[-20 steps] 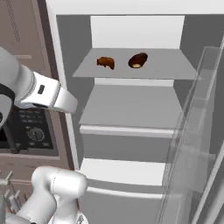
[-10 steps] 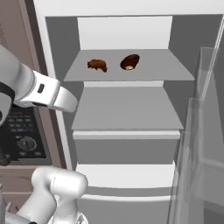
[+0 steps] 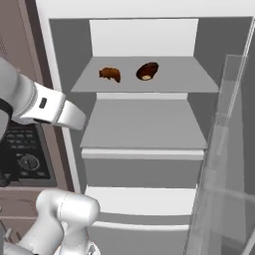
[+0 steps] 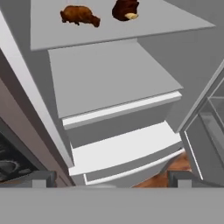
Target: Gather the potato and onion from the fridge and place them on a tray on the dining counter. Then gather the steak and chicken drumstick from the fridge and place them on the other tray.
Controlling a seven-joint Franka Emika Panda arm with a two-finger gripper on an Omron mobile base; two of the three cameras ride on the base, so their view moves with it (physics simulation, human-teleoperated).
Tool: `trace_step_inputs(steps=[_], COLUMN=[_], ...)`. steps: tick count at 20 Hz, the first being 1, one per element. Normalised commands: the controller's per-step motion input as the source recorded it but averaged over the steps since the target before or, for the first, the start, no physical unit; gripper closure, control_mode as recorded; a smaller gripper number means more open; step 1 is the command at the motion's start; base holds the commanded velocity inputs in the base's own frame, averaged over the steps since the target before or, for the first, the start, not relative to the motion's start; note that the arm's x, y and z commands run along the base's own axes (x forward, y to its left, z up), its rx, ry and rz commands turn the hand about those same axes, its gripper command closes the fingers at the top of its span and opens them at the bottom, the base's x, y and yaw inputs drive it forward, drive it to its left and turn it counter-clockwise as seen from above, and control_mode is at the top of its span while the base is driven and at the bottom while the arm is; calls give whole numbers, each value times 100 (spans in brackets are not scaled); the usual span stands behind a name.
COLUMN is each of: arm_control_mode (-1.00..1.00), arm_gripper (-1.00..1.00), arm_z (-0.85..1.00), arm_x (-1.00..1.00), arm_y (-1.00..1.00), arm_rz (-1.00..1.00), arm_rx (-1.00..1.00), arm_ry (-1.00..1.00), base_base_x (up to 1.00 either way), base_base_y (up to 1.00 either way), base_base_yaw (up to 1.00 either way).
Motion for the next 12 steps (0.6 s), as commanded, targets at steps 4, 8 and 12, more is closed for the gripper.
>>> trace_step_inputs(steps=[4, 8, 12], arm_control_mode=[100, 100, 100], arm_gripper=[-100, -100, -100], arm_z=[0, 0, 0], arm_x=[0, 0, 0], arm_y=[0, 0, 0], arm_rz=[0, 0, 0], arm_rx=[0, 0, 0], arm_ry=[0, 0, 0], base_base_x=[15, 15, 68], base_base_y=[-91, -52, -1], base_base_yaw=[16, -5, -23])
